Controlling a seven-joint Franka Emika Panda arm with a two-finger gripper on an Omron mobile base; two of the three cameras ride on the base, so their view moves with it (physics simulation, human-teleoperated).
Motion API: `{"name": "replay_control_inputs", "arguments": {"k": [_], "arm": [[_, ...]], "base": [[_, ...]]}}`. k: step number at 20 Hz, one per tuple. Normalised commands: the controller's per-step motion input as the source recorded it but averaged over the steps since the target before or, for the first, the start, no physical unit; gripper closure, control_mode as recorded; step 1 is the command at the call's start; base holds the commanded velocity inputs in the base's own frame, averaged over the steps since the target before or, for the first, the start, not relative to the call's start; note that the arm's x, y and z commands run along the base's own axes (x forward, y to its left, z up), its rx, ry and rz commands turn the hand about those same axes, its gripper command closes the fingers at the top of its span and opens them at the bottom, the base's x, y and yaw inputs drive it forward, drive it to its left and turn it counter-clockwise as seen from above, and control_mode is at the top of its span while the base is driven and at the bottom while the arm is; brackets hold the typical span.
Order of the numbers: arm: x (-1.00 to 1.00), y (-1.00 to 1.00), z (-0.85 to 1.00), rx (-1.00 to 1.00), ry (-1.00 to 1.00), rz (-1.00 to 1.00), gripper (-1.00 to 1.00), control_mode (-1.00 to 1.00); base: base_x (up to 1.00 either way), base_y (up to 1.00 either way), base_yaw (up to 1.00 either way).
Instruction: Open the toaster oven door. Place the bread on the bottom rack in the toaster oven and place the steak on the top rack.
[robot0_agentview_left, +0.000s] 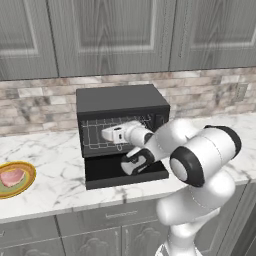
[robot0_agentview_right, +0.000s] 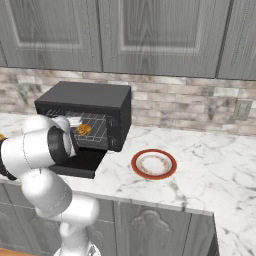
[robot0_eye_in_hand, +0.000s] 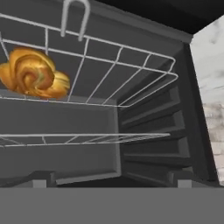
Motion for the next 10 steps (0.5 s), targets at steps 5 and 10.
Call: {"name": "replay_control_inputs", "arguments": {"k": [5, 10], "arm": [[0.14, -0.07, -0.47, 0.28, -0.17, 0.00, -1.00, -1.00], [0.15, -0.13, -0.25, 0.19, -0.28, 0.00, -1.00, -1.00]], "base": [[0.00, 0.00, 0.00], [0.00, 0.00, 0.00]]}}
